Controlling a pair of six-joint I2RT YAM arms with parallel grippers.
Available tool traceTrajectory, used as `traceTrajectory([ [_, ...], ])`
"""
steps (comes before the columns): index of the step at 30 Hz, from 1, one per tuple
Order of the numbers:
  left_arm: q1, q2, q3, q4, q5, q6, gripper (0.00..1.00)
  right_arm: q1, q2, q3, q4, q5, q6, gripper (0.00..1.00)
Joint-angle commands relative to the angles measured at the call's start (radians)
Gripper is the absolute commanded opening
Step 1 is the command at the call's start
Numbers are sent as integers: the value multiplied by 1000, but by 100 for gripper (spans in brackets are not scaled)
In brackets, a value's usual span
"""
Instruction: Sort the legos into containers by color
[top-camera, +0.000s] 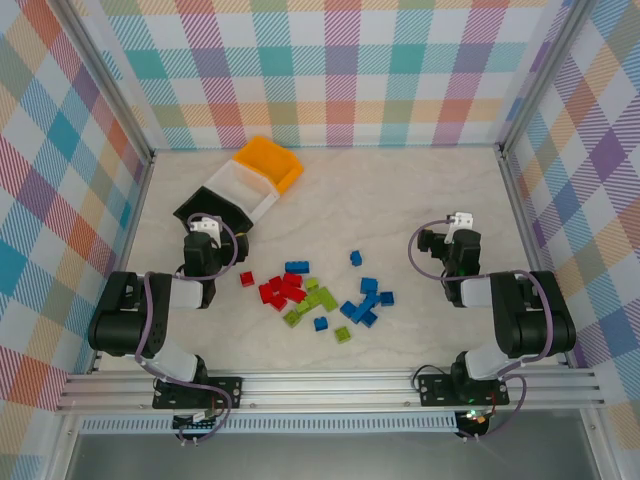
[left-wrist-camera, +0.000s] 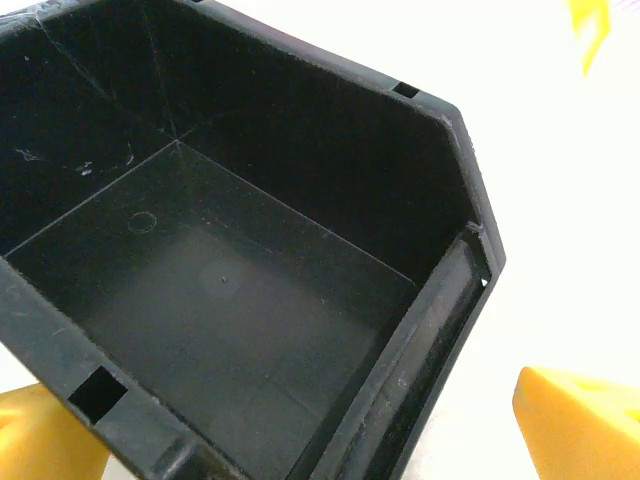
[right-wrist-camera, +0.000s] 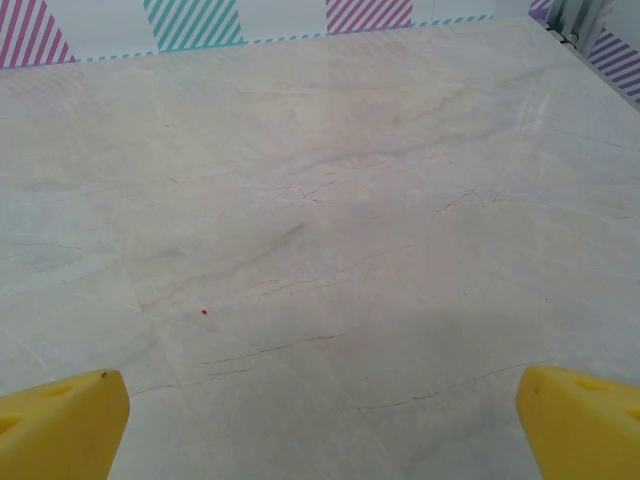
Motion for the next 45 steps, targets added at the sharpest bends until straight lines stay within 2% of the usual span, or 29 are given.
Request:
traceTrajectory([
  [1,0,4,18,9,4,16,100,-7,-2,-4,38,-12,-4,100],
  [25,-1,-6,26,4,-13,11,100,-17,-4,-2,36,-33,-1,100],
  [28,-17,-135,186,-367,-94,-7,100,-4,-55,38,-80,-56,-31,100],
  [30,-25,-212,223,-436,-90,-34,100,18,-102,105,-263,25,-18,100],
  [33,-47,-345,251,-504,-165,-112,100,46,-156,153,-394,126,11,100],
  [36,-45,-425,232,-430,-156,-228,100,67,-212,193,-486,231,80,100],
  [39,-28,-448,286,-510,-160,-411,100,61,-226,274,-667,325,367,100],
  [40,-22,-450,314,-564,-167,-474,100,50,-225,338,-845,332,533,100],
  [41,-19,-454,360,-696,-215,-588,100,28,-215,379,-926,270,596,100],
  [43,-4,-441,456,-965,-327,-785,100,10,-196,388,-885,114,550,100],
  [45,25,-430,473,-983,-241,-772,100,11,-194,375,-851,44,568,100],
])
